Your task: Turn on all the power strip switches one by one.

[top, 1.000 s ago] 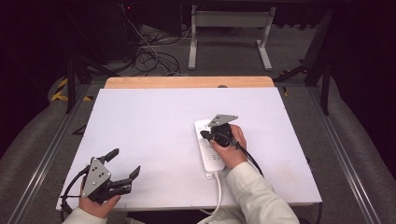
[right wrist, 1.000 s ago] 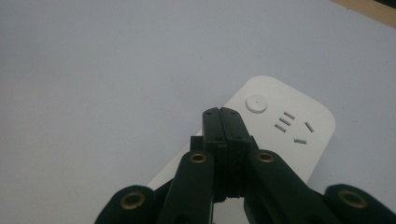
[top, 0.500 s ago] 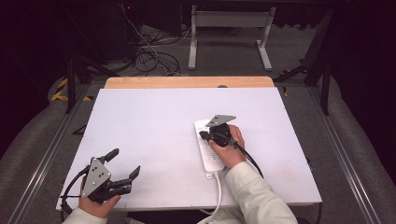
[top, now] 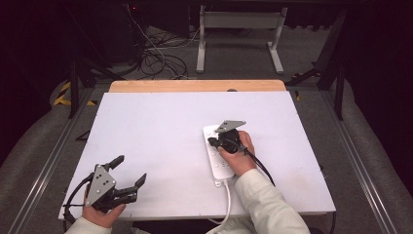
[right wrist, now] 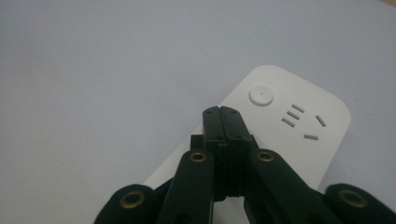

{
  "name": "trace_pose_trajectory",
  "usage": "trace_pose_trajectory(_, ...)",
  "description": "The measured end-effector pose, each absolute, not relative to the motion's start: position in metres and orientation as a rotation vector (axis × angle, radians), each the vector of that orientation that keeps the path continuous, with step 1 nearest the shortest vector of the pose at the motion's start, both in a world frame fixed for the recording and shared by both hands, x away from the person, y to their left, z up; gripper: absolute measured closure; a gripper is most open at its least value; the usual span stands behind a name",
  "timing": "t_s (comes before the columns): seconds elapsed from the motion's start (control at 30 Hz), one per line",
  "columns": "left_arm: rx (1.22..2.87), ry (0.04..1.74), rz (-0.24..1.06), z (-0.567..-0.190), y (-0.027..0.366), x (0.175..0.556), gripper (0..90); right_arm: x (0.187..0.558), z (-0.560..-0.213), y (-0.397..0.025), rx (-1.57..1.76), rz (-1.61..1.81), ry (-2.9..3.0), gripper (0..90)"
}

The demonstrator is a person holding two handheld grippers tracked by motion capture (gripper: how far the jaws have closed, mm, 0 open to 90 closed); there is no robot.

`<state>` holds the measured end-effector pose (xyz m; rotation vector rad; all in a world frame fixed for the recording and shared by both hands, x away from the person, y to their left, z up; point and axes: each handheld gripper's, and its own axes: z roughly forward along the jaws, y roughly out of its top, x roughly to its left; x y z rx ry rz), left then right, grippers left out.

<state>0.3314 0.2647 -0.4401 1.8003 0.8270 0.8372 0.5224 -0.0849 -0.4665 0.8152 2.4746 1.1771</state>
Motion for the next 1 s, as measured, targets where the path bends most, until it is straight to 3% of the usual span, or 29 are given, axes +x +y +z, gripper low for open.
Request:
trace_pose_trajectory(0.47,1.801,0.823,0.835,-0.440,0.265,0.331,14.5,0.525,-0.467,-0.084,0.859,1.185,2.483,90.0)
trace_pose_trajectory(0.67,1.790,0.825,0.829,-0.440,0.266,0.331,14.5,0.525,-0.441,-0.084,0.802,1.249,2.423,90.0)
trace_pose_trajectory(1.0,1.794,0.827,0.827,-0.440,0.266,0.332,14.5,0.525,-0.432,-0.082,0.789,1.264,2.400,90.0)
